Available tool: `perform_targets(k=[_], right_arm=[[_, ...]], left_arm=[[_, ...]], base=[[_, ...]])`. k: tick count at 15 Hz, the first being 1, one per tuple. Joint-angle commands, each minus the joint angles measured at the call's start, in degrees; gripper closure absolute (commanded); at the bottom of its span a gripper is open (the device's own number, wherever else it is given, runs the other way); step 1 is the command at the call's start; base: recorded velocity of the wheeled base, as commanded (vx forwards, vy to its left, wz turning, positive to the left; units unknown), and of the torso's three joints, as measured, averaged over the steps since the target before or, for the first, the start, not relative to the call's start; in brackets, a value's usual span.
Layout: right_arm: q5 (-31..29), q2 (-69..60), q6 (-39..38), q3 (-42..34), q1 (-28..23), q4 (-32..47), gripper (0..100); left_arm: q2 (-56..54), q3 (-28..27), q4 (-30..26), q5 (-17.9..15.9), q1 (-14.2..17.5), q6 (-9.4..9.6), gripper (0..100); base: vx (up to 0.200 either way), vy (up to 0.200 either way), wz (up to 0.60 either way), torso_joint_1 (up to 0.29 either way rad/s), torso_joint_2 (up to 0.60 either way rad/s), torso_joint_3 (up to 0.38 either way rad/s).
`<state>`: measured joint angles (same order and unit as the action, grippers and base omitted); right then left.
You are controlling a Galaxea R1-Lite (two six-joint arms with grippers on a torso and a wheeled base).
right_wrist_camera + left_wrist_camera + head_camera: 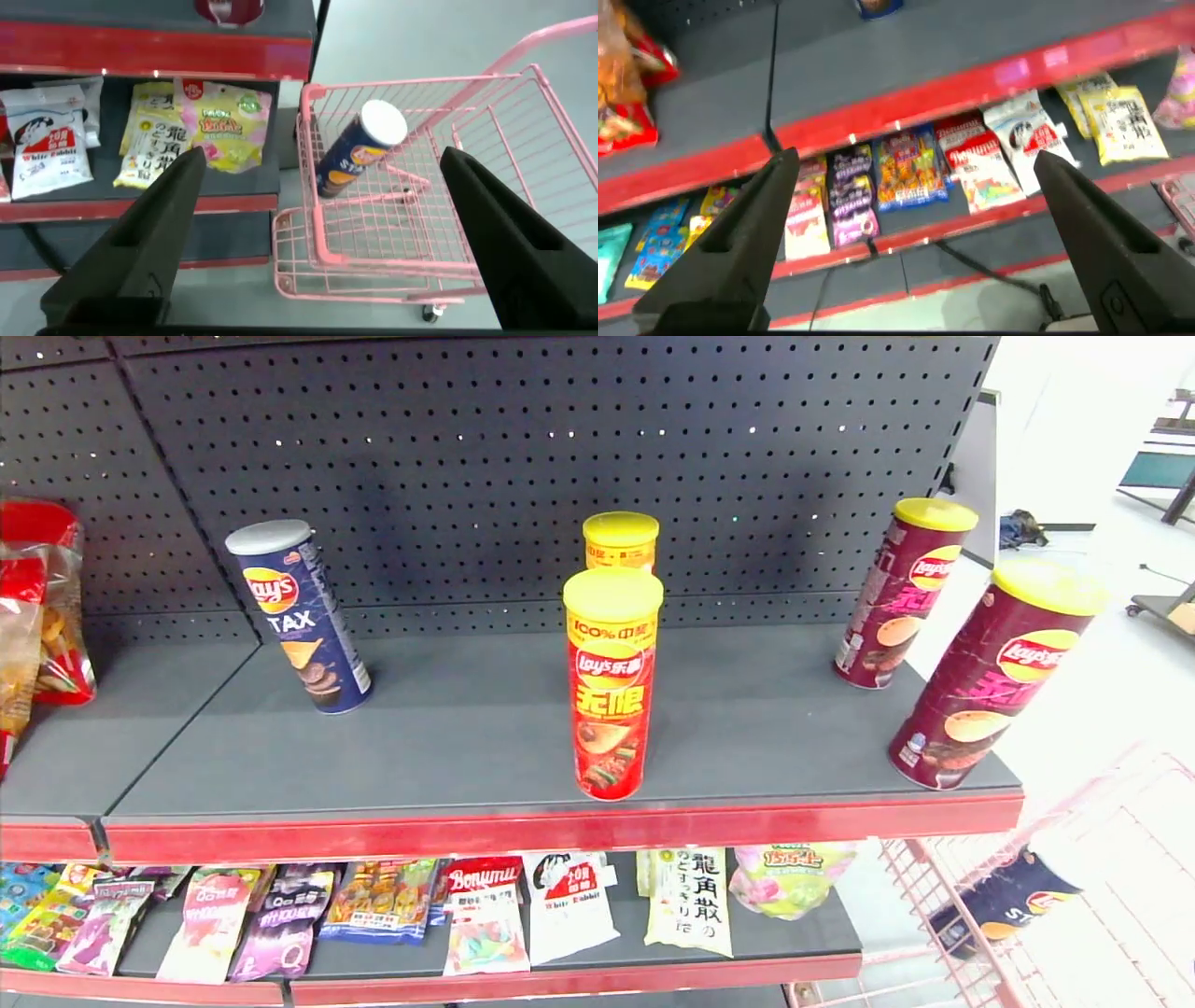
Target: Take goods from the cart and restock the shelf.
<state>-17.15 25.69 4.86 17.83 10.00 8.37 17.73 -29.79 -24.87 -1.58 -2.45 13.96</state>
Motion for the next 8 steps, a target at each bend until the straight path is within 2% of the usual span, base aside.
perform_targets(k=[1, 3, 8], right_arm=[[0.0, 0.0, 0.0, 0.0, 0.0, 0.0, 0], [0.2, -1.0, 0.1, -0.1, 0.0, 0.1, 0], [0.5, -3.0, 2.3, -2.5, 0.2, 0.0, 0]], left_arm=[[-1.6, 0.7, 0.0, -0.1, 0.0, 0.02, 0], [-2.4, 1.1, 0.0, 0.0, -0.1, 0.02, 0], [-4.1, 2.9, 0.0, -0.2, -0.1, 0.90, 0]], base=[[0.000, 0.000, 0.00, 0.000, 0.00, 0.000], [0.000, 0.000, 0.00, 0.000, 0.00, 0.000], [0.000, -0.200, 0.00, 0.007, 0.00, 0.002]])
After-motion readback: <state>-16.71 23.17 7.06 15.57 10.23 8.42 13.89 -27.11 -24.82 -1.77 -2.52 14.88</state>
